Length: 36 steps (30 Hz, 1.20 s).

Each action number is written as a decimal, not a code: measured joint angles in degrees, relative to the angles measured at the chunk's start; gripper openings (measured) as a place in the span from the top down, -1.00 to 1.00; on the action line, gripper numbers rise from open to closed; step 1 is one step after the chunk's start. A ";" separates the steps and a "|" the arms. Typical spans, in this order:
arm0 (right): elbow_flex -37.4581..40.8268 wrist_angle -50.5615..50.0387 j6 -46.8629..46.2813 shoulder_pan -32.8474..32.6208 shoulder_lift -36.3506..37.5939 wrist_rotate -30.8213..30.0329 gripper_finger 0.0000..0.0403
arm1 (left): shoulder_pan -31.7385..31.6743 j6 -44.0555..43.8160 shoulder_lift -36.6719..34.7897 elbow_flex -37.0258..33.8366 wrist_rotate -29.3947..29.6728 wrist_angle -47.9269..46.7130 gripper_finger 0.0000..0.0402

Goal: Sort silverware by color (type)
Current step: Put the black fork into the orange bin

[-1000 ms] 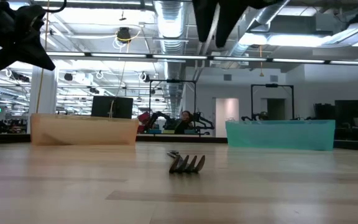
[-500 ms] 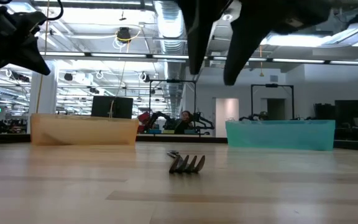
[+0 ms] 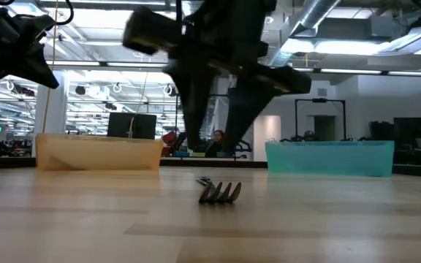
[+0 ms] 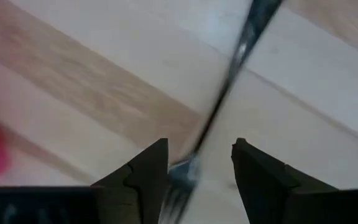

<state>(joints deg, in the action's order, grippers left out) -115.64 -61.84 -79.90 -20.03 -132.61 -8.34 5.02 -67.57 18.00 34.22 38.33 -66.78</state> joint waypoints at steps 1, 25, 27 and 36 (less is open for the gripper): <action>0.00 0.13 0.90 0.02 -0.64 0.61 0.00 | 0.00 0.00 0.00 0.00 0.00 0.02 1.00; -0.06 1.33 0.89 0.65 -4.55 7.54 0.08 | -0.02 0.02 0.00 0.00 1.46 0.02 1.00; -0.06 2.46 1.22 0.68 -4.55 7.54 0.11 | -0.02 0.02 0.00 0.00 1.44 0.02 1.00; -3.06 1.04 1.94 0.77 -4.49 7.11 0.12 | -0.02 0.02 0.00 0.00 1.46 0.02 1.00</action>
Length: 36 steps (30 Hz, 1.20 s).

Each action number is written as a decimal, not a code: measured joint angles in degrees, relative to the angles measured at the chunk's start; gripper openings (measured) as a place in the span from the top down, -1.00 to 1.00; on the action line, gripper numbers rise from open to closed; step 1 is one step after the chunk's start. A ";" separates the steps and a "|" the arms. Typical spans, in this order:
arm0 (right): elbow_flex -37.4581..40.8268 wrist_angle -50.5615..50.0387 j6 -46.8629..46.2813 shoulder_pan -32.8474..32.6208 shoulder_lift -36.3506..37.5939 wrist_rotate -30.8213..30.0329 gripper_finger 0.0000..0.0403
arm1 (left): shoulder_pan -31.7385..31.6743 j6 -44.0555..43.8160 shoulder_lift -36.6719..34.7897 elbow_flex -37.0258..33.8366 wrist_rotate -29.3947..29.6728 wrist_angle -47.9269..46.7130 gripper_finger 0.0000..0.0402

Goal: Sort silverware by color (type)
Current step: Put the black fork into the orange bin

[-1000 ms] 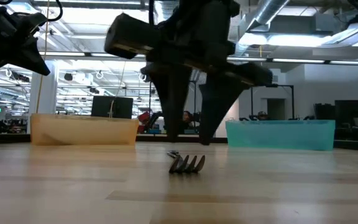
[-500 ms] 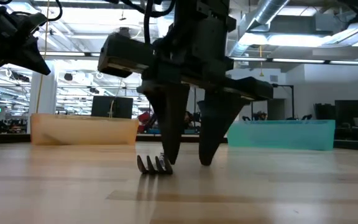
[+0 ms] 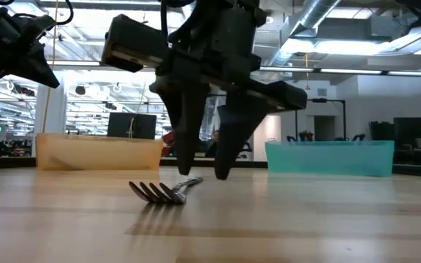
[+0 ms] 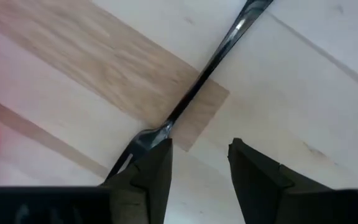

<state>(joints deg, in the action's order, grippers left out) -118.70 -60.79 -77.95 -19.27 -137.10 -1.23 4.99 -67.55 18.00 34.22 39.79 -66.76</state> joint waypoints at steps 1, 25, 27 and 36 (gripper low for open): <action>-0.47 -0.35 0.00 0.00 -0.03 0.00 0.12 | 0.00 0.00 0.00 0.00 -0.02 0.00 1.00; -2.58 5.81 -1.75 0.53 -4.29 2.87 0.12 | 0.00 0.00 -0.02 0.00 -0.50 0.00 1.00; -2.64 5.06 -1.96 0.30 -4.39 2.74 0.12 | 0.00 0.00 0.00 0.00 -0.48 0.00 1.00; -2.58 3.43 -0.42 0.35 -4.39 3.74 0.20 | 0.00 0.02 0.00 0.00 -0.22 0.00 1.00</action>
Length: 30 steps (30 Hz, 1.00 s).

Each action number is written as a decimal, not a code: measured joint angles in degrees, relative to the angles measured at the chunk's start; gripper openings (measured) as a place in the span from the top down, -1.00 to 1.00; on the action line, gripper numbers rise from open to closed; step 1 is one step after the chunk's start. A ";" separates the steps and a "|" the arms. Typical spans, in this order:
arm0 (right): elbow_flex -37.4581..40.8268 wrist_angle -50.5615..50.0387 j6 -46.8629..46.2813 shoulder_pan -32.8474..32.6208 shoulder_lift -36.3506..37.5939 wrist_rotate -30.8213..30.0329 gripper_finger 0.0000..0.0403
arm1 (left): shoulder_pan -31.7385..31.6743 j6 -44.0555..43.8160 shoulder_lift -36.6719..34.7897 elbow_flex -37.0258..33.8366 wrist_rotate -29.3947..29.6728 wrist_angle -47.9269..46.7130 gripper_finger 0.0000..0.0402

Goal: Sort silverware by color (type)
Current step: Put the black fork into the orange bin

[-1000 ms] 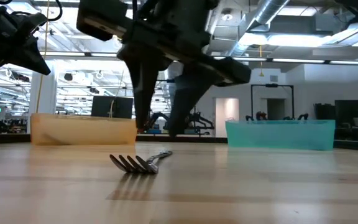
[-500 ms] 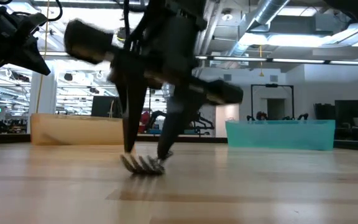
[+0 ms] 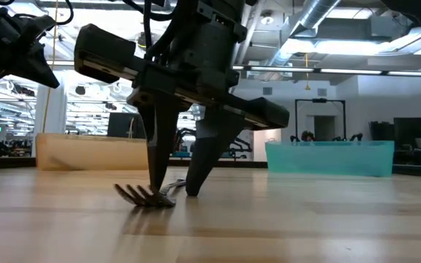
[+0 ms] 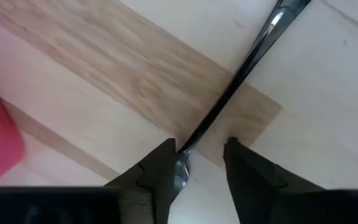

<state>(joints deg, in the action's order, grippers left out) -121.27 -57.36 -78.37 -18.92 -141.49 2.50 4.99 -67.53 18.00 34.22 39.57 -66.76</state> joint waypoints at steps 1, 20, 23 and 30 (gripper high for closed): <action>0.00 -0.53 0.24 0.00 0.00 -0.17 0.22 | 0.00 0.00 0.00 0.00 0.00 0.00 1.00; 0.11 -2.37 3.52 0.15 -0.09 -0.01 0.80 | -0.01 0.00 0.00 0.00 -0.12 0.07 1.00; 0.09 -2.21 3.80 0.07 -0.09 -0.05 0.89 | -0.02 0.00 0.00 0.00 -0.11 0.07 1.00; -2.46 -3.19 5.41 0.02 -0.48 -0.64 0.89 | 0.00 0.00 0.00 0.00 -0.15 0.07 1.00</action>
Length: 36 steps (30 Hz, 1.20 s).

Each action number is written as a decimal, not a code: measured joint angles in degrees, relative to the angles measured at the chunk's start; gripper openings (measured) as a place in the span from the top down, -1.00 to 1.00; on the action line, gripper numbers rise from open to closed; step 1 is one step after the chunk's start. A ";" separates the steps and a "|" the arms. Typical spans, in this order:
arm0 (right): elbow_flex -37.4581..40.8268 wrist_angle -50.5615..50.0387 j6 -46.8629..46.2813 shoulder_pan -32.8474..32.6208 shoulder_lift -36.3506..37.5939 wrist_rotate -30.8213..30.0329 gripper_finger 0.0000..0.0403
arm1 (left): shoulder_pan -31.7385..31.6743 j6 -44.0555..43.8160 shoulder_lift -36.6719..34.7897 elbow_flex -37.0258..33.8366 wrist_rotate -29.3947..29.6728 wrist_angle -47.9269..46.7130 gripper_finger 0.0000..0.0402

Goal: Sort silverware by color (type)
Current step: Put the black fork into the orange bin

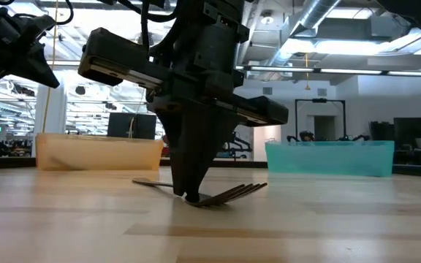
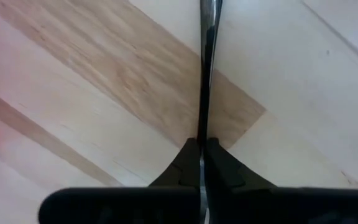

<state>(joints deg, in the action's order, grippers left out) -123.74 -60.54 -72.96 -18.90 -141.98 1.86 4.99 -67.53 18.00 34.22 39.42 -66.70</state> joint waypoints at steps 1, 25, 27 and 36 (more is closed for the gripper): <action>-0.36 -0.30 0.19 0.00 -0.06 -0.06 0.89 | 0.00 -0.01 0.00 0.00 0.00 0.00 1.00; -8.90 -0.06 15.48 3.57 0.09 -3.80 0.89 | 0.00 0.00 0.00 0.00 -0.04 0.02 1.00; -8.93 1.92 17.43 4.22 0.09 -3.78 0.89 | 0.00 0.00 0.00 0.00 -0.04 0.02 1.00; -8.97 5.60 29.76 7.88 0.16 -3.39 0.89 | 0.00 0.00 0.00 0.00 -0.02 0.00 1.00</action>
<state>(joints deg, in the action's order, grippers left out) -132.70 -54.94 -43.20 -11.02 -141.82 -1.53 4.99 -67.53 18.00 34.22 39.40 -66.69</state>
